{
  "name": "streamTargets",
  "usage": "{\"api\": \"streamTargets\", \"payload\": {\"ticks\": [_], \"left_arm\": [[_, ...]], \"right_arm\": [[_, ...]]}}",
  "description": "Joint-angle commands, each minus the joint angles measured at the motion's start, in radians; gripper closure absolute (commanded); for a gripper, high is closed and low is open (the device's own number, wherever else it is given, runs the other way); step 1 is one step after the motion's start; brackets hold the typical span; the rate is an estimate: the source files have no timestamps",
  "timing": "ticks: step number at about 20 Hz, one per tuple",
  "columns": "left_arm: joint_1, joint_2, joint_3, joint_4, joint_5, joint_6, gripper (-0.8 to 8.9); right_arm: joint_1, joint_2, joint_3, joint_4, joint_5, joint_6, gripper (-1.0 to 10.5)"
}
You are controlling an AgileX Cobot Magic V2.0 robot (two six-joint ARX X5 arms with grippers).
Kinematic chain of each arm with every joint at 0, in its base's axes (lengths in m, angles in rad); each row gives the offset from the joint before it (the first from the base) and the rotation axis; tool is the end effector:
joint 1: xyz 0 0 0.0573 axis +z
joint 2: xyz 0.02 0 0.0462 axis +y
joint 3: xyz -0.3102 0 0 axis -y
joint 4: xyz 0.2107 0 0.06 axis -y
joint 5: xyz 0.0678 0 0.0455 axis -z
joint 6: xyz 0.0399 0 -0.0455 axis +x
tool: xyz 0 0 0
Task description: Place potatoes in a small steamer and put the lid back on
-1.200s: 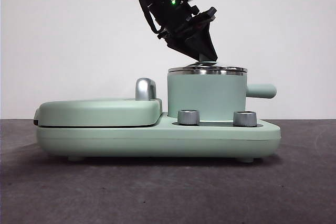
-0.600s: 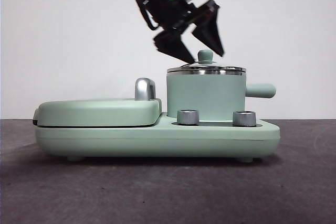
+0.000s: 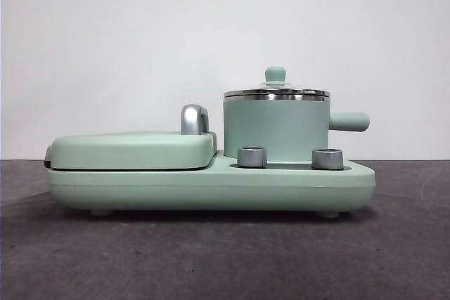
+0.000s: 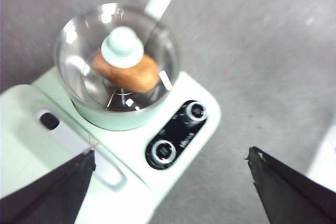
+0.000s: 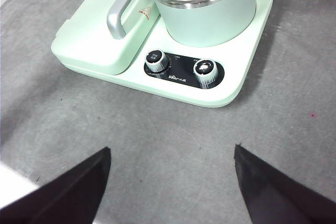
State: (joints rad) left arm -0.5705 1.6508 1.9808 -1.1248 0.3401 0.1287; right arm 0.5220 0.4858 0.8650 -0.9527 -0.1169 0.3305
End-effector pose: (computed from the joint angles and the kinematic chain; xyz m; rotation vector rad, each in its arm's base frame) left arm 0.2441 -0.1724 0.4625 0.2077 0.7604 -0.9131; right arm 0.0059 0.0087 0.3238 0.1933 0.6663 0.5192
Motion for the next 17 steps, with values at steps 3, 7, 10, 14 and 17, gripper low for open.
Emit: {"api": "streamTargets", "payload": {"ticks": [3, 7, 10, 14, 17], "left_arm": [[-0.006, -0.148, 0.002, -0.087, 0.003, -0.037, 3.42], [-0.006, -0.370, -0.208, -0.087, 0.003, -0.040, 3.42], [-0.006, -0.497, -0.375, -0.078, 0.003, -0.061, 3.42], [-0.006, -0.664, -0.591, -0.043, 0.003, -0.101, 3.42], [-0.006, -0.793, -0.739, 0.042, 0.002, -0.127, 3.44]], "right_arm": [[0.006, 0.002, 0.006, 0.026, -0.071, 0.010, 5.7], [0.006, 0.002, 0.006, 0.043, -0.148, 0.010, 5.7], [0.006, 0.002, 0.006, 0.044, -0.148, 0.010, 5.7], [0.006, 0.002, 0.006, 0.049, -0.148, 0.006, 5.7], [0.006, 0.002, 0.006, 0.069, -0.168, 0.000, 5.7]]}}
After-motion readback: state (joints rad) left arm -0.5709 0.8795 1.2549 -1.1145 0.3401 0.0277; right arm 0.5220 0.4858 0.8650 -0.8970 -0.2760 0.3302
